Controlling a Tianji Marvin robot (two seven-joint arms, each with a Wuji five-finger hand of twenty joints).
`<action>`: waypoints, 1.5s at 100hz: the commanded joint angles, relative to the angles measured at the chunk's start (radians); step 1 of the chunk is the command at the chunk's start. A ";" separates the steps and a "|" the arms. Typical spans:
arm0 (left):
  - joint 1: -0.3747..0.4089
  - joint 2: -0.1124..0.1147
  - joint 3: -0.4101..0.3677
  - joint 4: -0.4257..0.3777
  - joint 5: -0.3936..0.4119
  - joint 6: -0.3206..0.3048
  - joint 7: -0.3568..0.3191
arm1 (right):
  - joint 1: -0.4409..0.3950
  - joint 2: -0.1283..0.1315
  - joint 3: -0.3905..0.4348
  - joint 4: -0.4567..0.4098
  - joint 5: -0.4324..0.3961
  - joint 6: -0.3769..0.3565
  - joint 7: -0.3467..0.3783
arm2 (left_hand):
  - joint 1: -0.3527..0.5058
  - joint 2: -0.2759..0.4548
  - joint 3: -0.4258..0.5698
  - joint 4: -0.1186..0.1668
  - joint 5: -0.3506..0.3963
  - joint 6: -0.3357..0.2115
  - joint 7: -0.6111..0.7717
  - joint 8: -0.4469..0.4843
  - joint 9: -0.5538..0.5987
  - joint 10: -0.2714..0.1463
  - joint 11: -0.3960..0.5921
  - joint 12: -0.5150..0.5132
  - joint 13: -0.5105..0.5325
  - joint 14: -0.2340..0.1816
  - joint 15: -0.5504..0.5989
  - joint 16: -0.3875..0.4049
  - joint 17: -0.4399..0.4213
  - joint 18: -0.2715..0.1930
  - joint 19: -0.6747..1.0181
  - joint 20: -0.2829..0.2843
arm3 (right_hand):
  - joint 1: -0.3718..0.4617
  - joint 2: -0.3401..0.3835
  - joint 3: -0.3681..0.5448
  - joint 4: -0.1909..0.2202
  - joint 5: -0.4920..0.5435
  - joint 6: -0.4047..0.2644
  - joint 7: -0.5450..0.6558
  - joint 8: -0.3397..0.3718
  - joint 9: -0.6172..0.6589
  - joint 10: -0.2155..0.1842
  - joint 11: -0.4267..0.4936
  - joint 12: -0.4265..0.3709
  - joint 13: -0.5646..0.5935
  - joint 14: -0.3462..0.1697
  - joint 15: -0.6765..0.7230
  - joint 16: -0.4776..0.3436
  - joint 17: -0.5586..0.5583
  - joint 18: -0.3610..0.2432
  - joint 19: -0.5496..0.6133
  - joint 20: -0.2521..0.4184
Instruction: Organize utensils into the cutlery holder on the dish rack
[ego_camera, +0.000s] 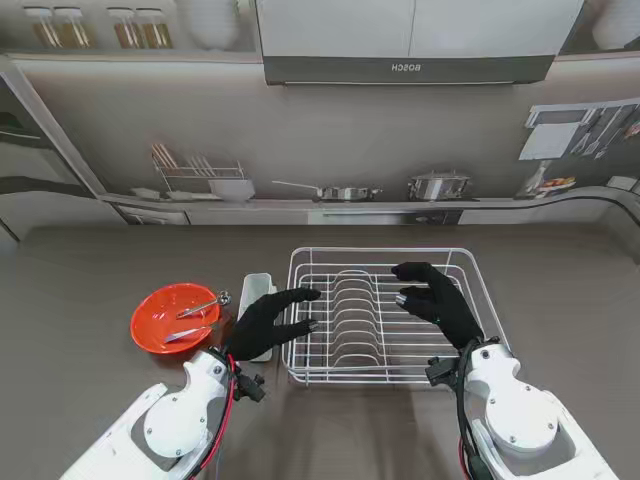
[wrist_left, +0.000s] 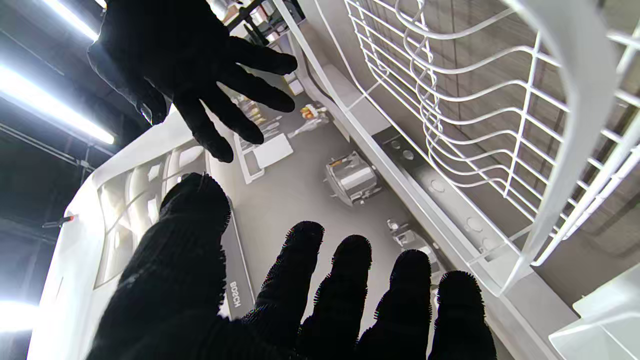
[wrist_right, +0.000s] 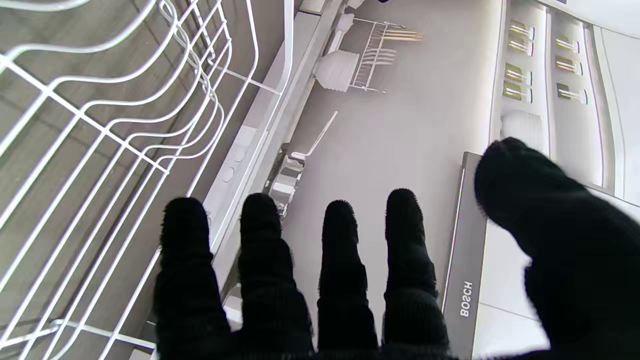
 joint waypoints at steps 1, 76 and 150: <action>0.000 -0.002 -0.004 -0.011 0.002 -0.004 -0.015 | -0.007 -0.003 0.000 -0.009 -0.002 0.001 0.014 | -0.004 0.025 -0.018 0.016 -0.006 -0.015 -0.009 -0.002 -0.001 -0.026 0.003 -0.001 -0.002 -0.018 -0.006 -0.005 0.004 -0.018 -0.016 -0.013 | -0.032 0.005 -0.016 -0.006 -0.007 -0.018 0.001 -0.012 -0.003 -0.018 -0.006 -0.007 0.017 -0.025 0.012 0.010 0.004 -0.004 0.000 0.020; 0.040 0.018 -0.108 -0.081 0.142 0.022 -0.012 | -0.004 -0.002 -0.006 -0.006 0.000 0.007 0.021 | -0.003 0.024 -0.011 0.017 0.010 -0.014 -0.002 0.001 0.008 0.000 0.008 0.007 0.016 -0.003 0.014 0.009 0.011 0.004 -0.006 -0.004 | -0.032 0.007 -0.017 -0.006 -0.008 -0.018 0.000 -0.012 -0.001 -0.016 -0.007 -0.007 0.019 -0.025 0.012 0.010 0.004 -0.005 -0.003 0.023; -0.003 0.083 -0.222 -0.091 0.464 0.126 -0.166 | 0.006 -0.003 -0.015 0.006 0.018 0.008 0.027 | -0.062 -0.061 0.214 -0.007 0.069 0.015 0.027 0.029 0.038 0.031 0.054 0.159 0.040 0.002 0.115 0.135 0.030 0.004 0.022 0.068 | -0.033 0.012 -0.021 -0.005 -0.002 -0.016 0.000 -0.012 0.007 -0.015 -0.008 -0.006 0.023 -0.022 0.013 0.011 0.002 -0.005 -0.005 0.025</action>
